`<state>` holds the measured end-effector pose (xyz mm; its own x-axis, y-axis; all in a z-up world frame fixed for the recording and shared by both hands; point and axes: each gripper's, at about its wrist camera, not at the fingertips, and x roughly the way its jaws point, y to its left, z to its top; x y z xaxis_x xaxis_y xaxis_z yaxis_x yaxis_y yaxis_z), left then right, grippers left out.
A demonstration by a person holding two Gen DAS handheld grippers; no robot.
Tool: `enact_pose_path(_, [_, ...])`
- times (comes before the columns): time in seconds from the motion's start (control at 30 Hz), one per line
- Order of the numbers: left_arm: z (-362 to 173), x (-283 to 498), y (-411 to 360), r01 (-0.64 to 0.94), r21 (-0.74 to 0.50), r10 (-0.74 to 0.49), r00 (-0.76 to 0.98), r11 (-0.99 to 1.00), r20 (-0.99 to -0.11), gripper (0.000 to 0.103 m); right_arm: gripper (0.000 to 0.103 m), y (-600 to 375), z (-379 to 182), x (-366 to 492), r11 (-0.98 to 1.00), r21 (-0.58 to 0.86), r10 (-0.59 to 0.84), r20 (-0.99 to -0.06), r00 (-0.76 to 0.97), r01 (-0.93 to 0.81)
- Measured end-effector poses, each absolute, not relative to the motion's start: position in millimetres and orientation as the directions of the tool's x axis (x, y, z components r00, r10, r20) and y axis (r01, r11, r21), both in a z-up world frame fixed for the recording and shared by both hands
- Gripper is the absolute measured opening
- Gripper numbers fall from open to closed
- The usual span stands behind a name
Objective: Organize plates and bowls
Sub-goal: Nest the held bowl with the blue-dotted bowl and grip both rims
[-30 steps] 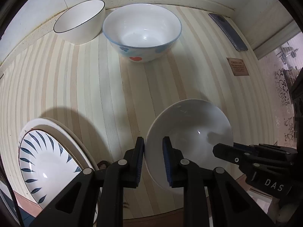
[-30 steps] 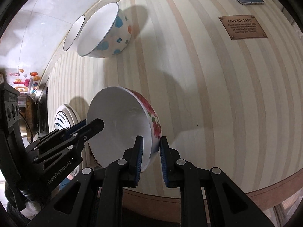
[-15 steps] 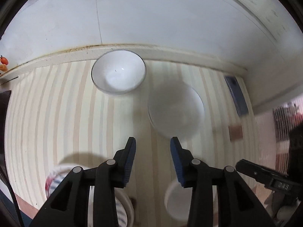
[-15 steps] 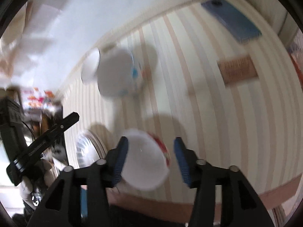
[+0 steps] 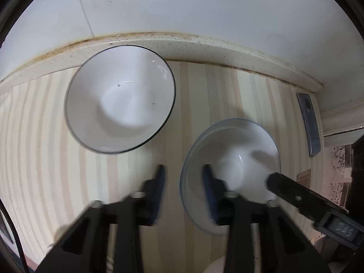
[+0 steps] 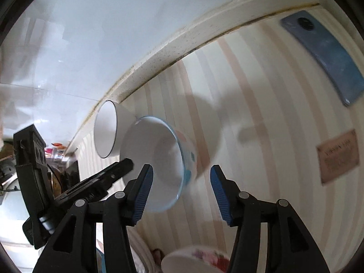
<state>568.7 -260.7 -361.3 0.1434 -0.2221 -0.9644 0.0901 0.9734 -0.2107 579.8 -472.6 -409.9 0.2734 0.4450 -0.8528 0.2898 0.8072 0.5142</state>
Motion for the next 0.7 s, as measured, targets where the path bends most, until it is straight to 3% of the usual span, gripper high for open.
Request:
enact_pose_path(0.07, [-365,569,-262,0.1,-0.203,-0.216,0.14,0.974,-0.966,0.013,0.027,-466,-416,586,0.824,0.496,0.43,-0.863,0.266,0.275])
enact_pose_path(0.13, [-365,570,-264,0.104,-0.203,-0.216,0.145,0.974,-0.965,0.01,0.018,-466,-420,588,0.838,0.474,0.408,-0.873,0.269,0.268])
enact_pose_path(0.47, [-348,561,-271,0.12,-0.193,-0.212,0.177,0.974,-0.961,0.01,0.017,-464,-410,581,0.85,0.461,0.391,-0.877,0.278,0.257])
enact_pose_path(0.7, [-311,532,-271,0.144,-0.205,-0.233,0.22,0.968,-0.947,0.01,0.017,-464,-375,555,0.858,0.457,0.383,-0.874,0.3,0.235])
